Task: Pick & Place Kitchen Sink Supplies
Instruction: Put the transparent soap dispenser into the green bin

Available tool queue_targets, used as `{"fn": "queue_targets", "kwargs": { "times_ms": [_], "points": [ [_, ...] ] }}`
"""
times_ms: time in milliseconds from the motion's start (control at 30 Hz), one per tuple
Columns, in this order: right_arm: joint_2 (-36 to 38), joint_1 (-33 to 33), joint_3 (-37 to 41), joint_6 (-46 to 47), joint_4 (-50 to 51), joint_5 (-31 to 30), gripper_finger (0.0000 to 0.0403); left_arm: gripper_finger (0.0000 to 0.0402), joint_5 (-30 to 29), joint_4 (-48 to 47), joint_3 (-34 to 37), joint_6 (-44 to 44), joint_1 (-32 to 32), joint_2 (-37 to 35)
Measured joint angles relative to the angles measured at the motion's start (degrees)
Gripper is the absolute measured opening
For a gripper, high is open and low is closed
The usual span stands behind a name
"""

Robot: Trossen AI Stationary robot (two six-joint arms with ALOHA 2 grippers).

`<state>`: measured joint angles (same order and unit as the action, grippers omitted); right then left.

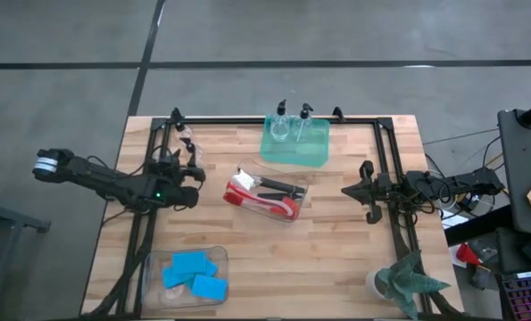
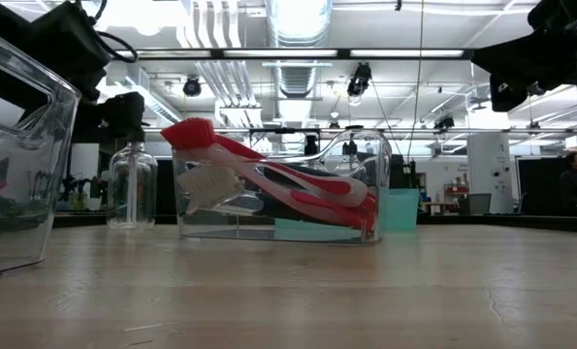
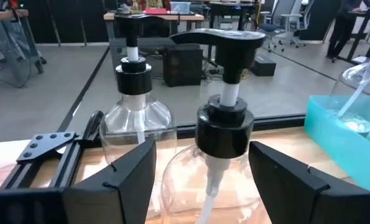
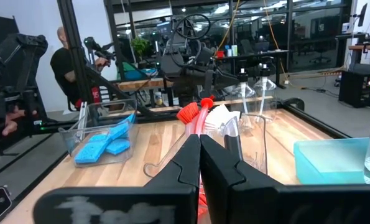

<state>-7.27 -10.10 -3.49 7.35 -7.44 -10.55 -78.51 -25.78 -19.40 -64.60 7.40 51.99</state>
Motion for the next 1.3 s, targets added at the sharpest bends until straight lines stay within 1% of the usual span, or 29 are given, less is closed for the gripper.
{"fn": "queue_targets", "kwargs": {
  "times_ms": [33,200,333,633,700,833,967,1100,1300],
  "points": [
    [-0.01,0.0,0.0,0.03,0.0,0.01,0.0008,0.025,0.05,0.77,0.0,0.83,0.0,0.0],
    [-0.01,-0.01,0.0,0.02,0.0,0.01,0.0008,0.025,1.49,5.81,-0.02,10.32,-0.34,0.0],
    [0.0,-0.01,0.0,0.0,0.0,0.02,0.0008,0.025,4.47,9.09,-0.04,15.97,-0.92,0.02],
    [0.0,0.01,0.0,0.02,0.0,0.0,0.0008,0.025,4.75,9.35,-0.04,17.94,-5.13,0.04],
    [0.0,-0.01,0.0,0.0,0.0,0.0,0.0008,0.025,6.19,10.24,-0.04,18.45,-6.4,0.04],
    [-0.01,-0.01,0.0,0.0,0.0,0.0,0.0008,0.025,8.93,14.43,-0.04,23.42,-8.25,0.16],
    [-0.02,-0.01,0.0,0.02,0.0,0.02,0.0008,0.025,9.04,18.31,-0.04,28.77,-8.82,0.17],
    [0.0,-0.01,0.0,0.07,0.0,0.02,0.0008,0.025,9.7,18.52,-0.01,28.96,-10.11,0.17],
    [0.0,0.0,0.0,0.05,0.0,0.0,0.0008,0.025,14.17,22.15,0.04,31.8,-14.31,0.17]
  ]
}}
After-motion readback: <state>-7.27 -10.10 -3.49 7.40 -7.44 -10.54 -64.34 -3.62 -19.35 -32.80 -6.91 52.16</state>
